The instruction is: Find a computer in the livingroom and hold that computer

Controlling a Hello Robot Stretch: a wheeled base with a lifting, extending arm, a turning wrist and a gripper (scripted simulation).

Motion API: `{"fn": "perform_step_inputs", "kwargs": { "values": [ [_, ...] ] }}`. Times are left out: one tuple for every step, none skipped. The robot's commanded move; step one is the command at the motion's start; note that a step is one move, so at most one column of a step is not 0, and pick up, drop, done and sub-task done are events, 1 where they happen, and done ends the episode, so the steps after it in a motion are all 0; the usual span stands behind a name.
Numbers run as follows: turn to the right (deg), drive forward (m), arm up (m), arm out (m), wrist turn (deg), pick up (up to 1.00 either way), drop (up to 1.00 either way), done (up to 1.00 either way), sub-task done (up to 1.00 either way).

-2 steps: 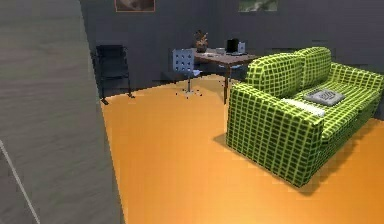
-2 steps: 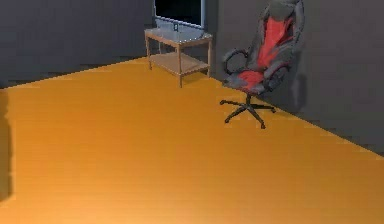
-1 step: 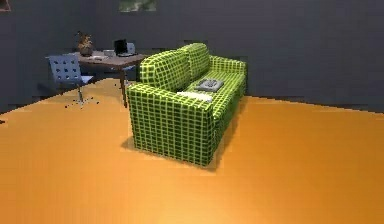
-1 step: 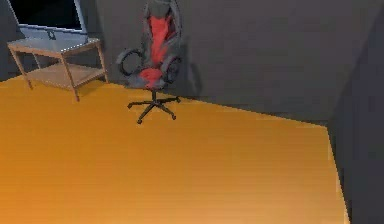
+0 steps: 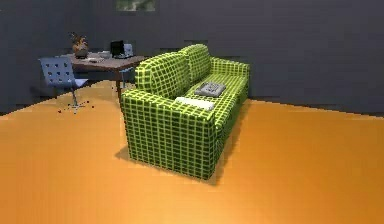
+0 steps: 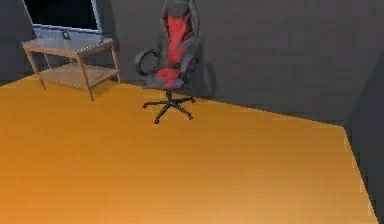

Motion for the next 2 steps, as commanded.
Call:
{"fn": "perform_step_inputs", "kwargs": {
  "values": [
    [45.0,0.0,0.0,0.0,0.0,0.0,0.0,0.0,0.0],
    [45.0,0.0,0.0,0.0,0.0,0.0,0.0,0.0,0.0]
  ]
}}
